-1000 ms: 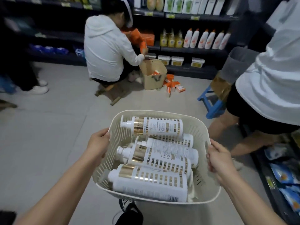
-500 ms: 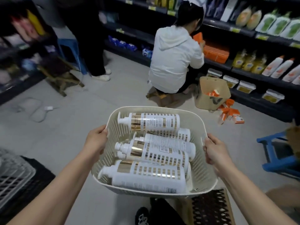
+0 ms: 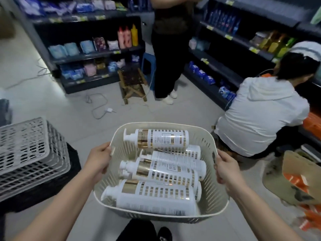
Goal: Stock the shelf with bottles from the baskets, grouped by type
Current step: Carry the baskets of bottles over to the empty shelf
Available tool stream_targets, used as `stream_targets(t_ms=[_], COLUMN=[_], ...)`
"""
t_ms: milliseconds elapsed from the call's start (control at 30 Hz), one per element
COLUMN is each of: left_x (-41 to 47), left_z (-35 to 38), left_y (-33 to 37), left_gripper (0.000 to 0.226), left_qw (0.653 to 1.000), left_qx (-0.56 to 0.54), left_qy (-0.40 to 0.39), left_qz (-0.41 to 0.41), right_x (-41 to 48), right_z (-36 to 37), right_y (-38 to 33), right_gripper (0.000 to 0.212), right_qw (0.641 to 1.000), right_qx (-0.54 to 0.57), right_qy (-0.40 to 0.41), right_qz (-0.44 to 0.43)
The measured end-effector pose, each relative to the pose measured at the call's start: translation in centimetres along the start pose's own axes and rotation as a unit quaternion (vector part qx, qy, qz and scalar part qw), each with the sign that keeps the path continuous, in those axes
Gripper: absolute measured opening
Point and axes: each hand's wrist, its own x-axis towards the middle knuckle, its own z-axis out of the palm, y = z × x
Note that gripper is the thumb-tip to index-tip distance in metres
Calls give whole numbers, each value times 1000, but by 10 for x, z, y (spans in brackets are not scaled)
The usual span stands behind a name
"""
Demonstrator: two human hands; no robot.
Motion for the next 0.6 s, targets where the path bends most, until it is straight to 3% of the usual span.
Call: stream_targets(t_ms=[167, 300, 600], left_x=[46, 87, 206], left_z=[-27, -51, -128], left_y=[25, 49, 80], left_gripper=[28, 29, 31], left_qw=[995, 986, 967], left_qx=[-64, -104, -116], left_qy=[65, 117, 206], left_qz=[-41, -54, -97], right_x=[63, 110, 193], right_z=[63, 129, 284], right_y=[-59, -98, -181], right_gripper=[20, 28, 30], right_qw=[997, 991, 971], right_qx=[-37, -61, -104], right_qy=[-68, -121, -212], right_qz=[-14, -14, -35])
